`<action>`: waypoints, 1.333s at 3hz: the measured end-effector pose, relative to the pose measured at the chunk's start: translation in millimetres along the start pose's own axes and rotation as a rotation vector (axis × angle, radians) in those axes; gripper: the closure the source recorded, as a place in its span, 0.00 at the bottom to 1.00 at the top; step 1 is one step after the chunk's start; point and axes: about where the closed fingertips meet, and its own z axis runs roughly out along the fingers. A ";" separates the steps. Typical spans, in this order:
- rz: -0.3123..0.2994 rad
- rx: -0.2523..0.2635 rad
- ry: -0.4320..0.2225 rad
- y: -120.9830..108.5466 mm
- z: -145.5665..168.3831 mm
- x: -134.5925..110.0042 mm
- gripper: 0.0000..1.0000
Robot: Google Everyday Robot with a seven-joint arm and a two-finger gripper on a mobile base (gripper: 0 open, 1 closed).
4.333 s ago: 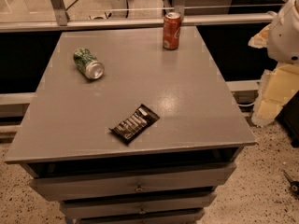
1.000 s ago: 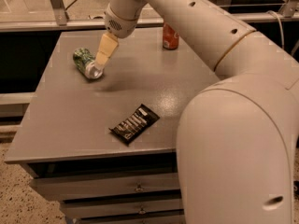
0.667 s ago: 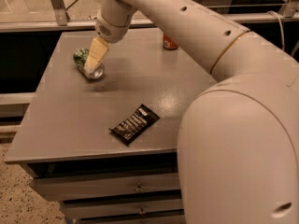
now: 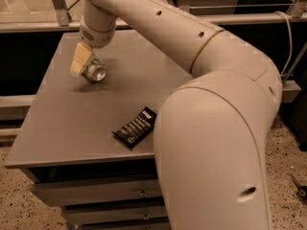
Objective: Place green can upright
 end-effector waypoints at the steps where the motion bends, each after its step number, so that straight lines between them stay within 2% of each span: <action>1: 0.021 0.000 0.037 3.2 13.0 -10.1 0.00; 2: 0.050 0.000 0.079 5.9 26.0 -10.9 0.17; 3: 0.070 0.004 0.088 7.6 30.9 -14.3 0.48; 4: 0.071 -0.001 0.067 9.1 26.4 -21.6 0.72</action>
Offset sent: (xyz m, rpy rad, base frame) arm 0.0094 0.0264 -0.0249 -0.0826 0.0866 -0.0951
